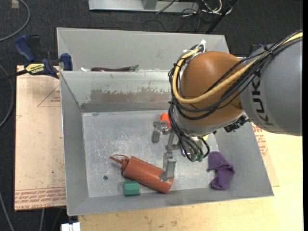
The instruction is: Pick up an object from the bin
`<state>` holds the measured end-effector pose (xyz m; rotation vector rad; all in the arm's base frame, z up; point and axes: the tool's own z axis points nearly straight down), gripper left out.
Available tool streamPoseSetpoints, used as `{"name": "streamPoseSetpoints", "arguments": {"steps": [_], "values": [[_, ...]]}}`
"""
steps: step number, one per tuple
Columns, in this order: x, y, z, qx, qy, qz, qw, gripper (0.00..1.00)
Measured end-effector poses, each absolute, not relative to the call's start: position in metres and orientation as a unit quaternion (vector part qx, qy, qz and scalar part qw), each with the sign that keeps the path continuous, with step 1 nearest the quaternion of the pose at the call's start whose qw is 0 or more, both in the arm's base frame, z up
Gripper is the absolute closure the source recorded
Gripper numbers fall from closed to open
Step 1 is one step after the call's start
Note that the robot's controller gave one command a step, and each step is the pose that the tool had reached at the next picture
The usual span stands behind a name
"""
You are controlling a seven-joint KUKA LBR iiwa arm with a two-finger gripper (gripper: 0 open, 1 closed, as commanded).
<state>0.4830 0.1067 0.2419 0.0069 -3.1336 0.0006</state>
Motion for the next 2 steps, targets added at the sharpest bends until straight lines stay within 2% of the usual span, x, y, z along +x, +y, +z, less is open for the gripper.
{"name": "streamPoseSetpoints", "arguments": {"steps": [1,2], "values": [[0.485,0.106,0.246,0.0,-1.0,-0.001,0.0,0.0],[0.484,0.109,0.169,-0.049,-0.999,-0.001,0.0,0.0]]}}
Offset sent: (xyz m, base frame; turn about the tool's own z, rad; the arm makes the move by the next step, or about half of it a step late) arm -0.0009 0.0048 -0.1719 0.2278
